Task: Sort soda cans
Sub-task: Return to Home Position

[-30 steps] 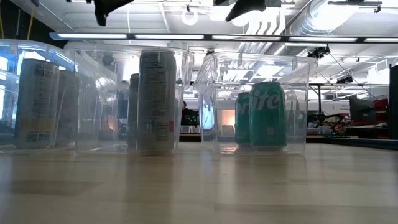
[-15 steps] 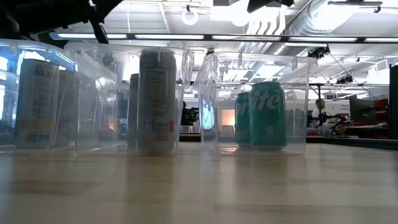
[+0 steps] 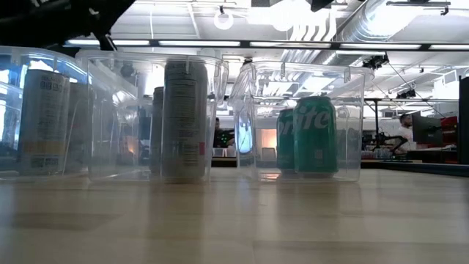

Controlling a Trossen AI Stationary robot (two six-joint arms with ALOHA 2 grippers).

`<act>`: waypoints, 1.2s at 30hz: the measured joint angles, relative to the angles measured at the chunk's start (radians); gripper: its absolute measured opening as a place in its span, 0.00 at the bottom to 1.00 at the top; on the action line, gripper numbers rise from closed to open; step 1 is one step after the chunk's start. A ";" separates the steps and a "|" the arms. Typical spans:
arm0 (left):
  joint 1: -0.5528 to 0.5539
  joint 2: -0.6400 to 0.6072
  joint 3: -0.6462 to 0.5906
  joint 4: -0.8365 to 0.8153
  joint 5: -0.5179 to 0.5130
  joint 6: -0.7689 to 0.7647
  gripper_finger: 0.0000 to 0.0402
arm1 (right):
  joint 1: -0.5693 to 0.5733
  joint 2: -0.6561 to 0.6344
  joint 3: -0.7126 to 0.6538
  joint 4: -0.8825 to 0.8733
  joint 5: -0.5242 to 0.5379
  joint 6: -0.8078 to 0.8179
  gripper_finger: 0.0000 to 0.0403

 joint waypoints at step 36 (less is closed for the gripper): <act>-0.022 -0.006 -0.061 -0.214 0.018 0.261 0.00 | 0.198 -0.619 -0.925 0.759 0.010 0.182 0.00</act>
